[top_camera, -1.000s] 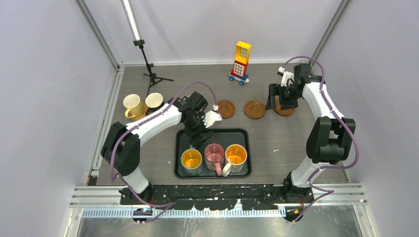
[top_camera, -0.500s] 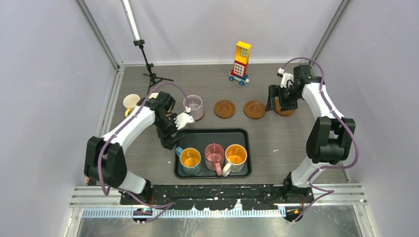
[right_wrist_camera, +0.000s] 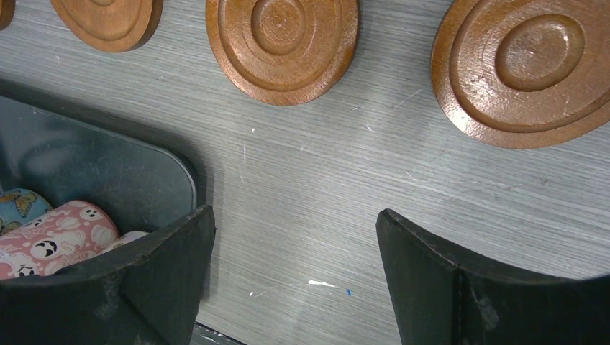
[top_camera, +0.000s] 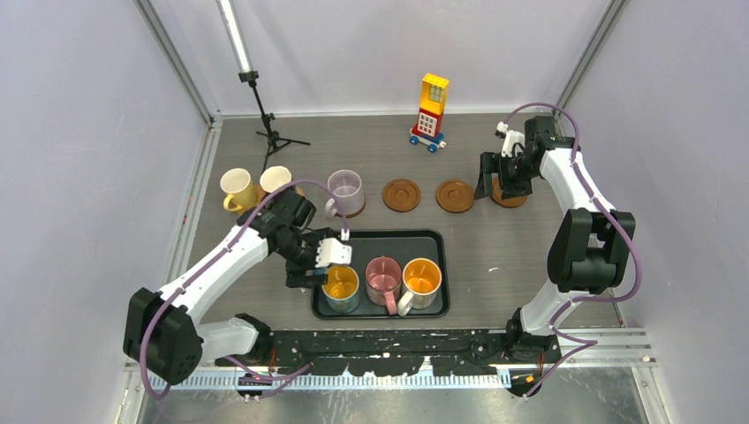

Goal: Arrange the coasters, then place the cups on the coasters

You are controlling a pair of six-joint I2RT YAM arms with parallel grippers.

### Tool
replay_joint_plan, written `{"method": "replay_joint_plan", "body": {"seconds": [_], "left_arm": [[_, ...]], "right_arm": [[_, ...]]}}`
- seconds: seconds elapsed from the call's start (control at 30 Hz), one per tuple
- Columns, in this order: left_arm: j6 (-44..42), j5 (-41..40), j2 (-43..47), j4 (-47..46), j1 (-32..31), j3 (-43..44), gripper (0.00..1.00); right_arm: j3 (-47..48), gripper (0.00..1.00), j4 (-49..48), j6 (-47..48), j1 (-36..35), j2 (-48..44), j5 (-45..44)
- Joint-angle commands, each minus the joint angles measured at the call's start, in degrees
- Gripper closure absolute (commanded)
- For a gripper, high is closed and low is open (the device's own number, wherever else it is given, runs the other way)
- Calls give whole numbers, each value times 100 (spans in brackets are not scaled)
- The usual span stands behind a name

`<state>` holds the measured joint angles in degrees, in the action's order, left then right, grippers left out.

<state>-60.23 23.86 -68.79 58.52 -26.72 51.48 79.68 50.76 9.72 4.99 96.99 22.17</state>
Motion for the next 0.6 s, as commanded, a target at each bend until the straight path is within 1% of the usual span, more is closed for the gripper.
{"method": "replay_joint_plan", "body": {"seconds": [0.0,0.13,0.27,0.43,0.57], "left_arm": [[-433,333,182,-543,-311,-207,19],[-779,516,150,-654,-580,-351,22],[-1084,723,126,-719,-668,-531,27],[-1213,759,99,-831,-699,-692,38],[-1081,736,147,-935,-696,-711,51]], "right_arm": [[114,13,4,-5,10,-209,85],[165,13,60,4,10,-166,100],[191,13,69,-5,10,-149,120],[185,14,79,13,10,-163,106],[175,14,93,22,10,-172,103]]}}
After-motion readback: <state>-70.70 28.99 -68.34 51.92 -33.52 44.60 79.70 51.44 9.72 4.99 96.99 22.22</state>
